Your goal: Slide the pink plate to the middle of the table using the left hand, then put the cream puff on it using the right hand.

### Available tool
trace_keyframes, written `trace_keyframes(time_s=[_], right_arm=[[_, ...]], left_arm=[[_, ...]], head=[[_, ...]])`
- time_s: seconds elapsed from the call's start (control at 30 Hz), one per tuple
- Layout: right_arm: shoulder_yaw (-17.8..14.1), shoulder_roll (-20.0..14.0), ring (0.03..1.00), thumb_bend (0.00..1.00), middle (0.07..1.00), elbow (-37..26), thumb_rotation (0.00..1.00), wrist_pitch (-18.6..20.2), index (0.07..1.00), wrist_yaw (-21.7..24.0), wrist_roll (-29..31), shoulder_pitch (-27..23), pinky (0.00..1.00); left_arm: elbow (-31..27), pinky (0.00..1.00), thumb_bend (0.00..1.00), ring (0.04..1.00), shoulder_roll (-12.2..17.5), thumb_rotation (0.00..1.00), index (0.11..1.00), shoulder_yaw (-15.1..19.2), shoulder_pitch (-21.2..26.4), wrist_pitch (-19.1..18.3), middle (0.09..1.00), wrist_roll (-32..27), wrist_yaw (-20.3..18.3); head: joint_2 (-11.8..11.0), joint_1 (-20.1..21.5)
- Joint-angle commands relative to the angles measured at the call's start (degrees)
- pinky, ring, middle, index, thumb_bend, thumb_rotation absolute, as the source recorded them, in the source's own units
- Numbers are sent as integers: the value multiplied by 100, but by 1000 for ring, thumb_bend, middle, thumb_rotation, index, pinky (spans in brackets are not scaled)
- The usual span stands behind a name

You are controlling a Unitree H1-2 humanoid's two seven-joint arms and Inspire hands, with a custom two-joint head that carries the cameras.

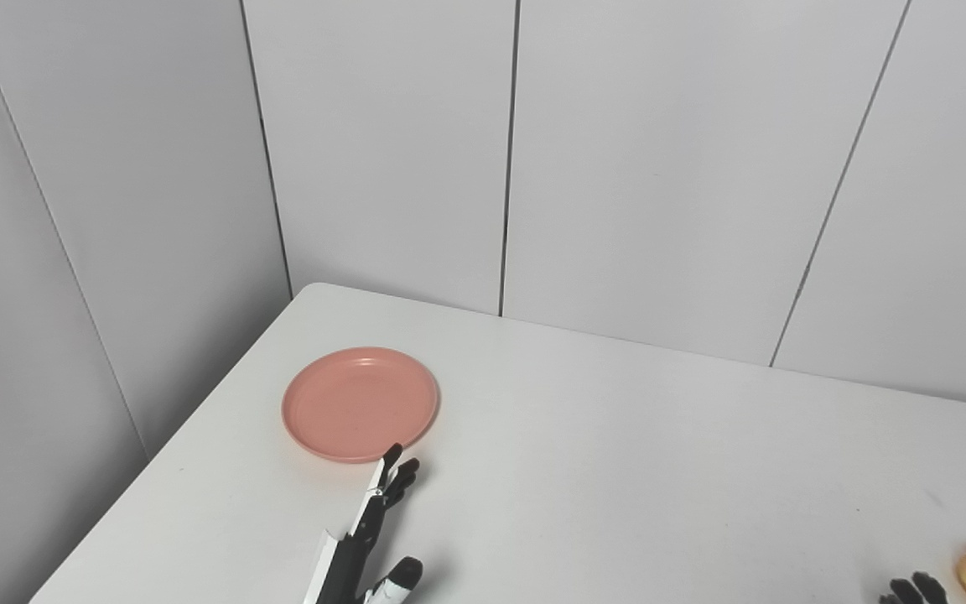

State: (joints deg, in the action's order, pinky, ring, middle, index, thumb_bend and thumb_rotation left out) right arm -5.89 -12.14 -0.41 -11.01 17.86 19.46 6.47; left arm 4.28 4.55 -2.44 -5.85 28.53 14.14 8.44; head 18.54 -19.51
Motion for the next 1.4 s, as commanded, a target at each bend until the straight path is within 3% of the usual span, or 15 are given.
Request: trace_keyframes(time_s=[0.0, 0.37, 0.57, 0.93, 1.17, 1.37], right_arm=[[-74, -122, 1000, 681, 979, 803, 1000, 178, 1000, -37, -46, 15, 1000], [-17, -57, 947, 761, 922, 762, 1000, 214, 939, -90, -133, 25, 1000], [-10, -16, 944, 820, 922, 714, 1000, 253, 938, -136, -160, 32, 1000], [-6, 2, 940, 865, 924, 665, 1000, 272, 942, -168, -185, 45, 1000], [-4, 8, 935, 876, 912, 722, 1000, 276, 937, -159, -171, -1, 1000], [-1, 7, 932, 896, 907, 713, 1000, 285, 930, -183, -232, -6, 991]], left_arm=[[900, 932, 921, 929, -534, 968, 1000, -482, 136, -362, 936, 219, -151], [667, 938, 914, 939, -519, 961, 1000, -384, 65, -279, 932, -194, -204], [-77, 943, 888, 941, -455, 971, 1000, -397, -9, -411, 937, -389, -272], [-1292, 954, 978, 944, -340, 970, 969, -404, 406, -798, 924, -606, -329], [-1880, 920, 949, 919, -223, 988, 935, -66, 885, -1112, 927, -536, -403], [-1735, 975, 980, 936, 8, 941, 920, 352, 1198, -990, 929, -799, -430]], head=[[25, 13], [47, 161], [34, 210], [47, 206], [7, 143], [16, 154]])
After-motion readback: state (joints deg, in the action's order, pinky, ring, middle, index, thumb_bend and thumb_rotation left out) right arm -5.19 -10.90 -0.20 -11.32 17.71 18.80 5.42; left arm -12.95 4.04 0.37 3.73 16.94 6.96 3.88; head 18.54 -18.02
